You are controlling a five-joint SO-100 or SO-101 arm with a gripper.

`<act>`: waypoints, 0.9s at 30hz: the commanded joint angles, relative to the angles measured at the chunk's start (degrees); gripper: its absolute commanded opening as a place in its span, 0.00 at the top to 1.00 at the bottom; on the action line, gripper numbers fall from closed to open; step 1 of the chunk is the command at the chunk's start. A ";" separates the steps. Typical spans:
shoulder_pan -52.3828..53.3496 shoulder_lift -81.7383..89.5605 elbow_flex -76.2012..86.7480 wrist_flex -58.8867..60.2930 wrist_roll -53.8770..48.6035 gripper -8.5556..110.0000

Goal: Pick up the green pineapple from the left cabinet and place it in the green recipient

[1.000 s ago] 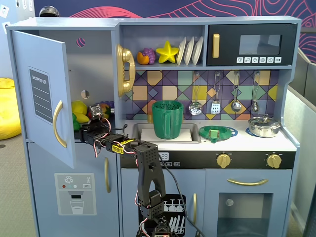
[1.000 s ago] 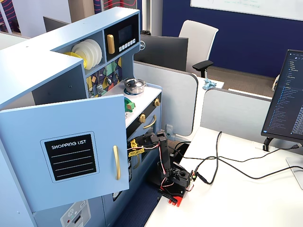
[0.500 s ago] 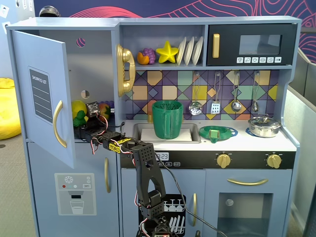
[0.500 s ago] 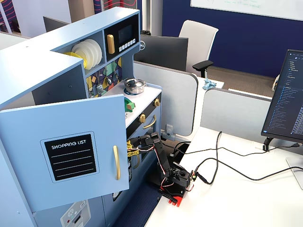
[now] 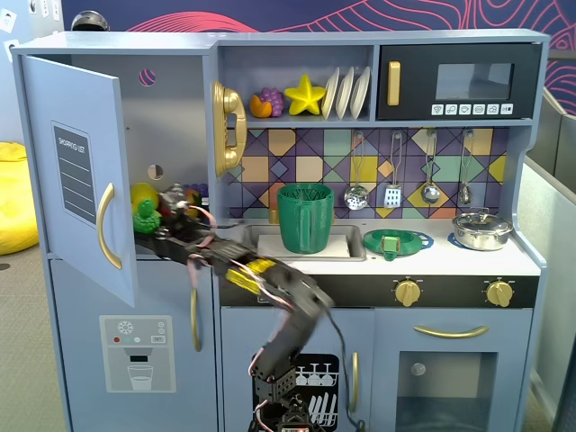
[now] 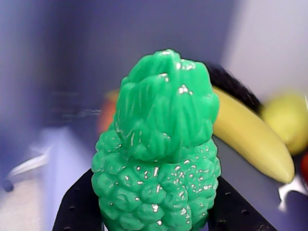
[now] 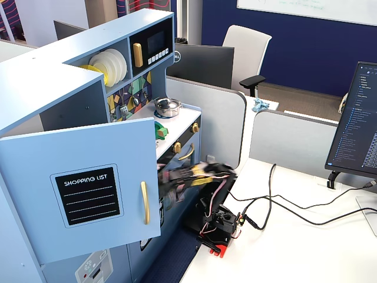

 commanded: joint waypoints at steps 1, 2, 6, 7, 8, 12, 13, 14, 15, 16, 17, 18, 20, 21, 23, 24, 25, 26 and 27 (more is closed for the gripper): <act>-0.18 26.37 8.79 10.90 0.53 0.93; 1.58 30.50 10.63 13.71 0.53 0.93; 11.43 43.95 14.15 28.21 2.72 0.93; 14.06 46.41 13.89 31.90 4.04 0.93; 16.70 48.16 12.83 35.51 5.45 0.93; 26.72 49.13 7.29 44.82 10.99 0.93; 29.71 48.60 6.59 45.09 11.16 0.93; 32.43 47.81 5.98 44.82 11.16 0.93; 34.98 46.67 5.19 44.38 11.16 0.93; 37.44 44.82 4.13 43.68 11.43 0.93; 39.90 42.36 3.25 42.45 11.43 0.93; 42.01 39.55 2.29 40.52 11.60 0.93; 45.97 31.99 -0.09 34.98 11.25 0.93; 47.64 27.69 -1.58 31.03 11.07 0.93; 50.27 17.49 -6.77 24.08 10.63 0.93; 51.68 12.30 -10.20 21.09 10.37 0.93; 52.65 6.94 -14.50 19.07 10.46 0.93; 53.70 1.67 -19.25 18.11 10.90 0.93; 54.76 -3.16 -23.99 17.31 10.99 0.93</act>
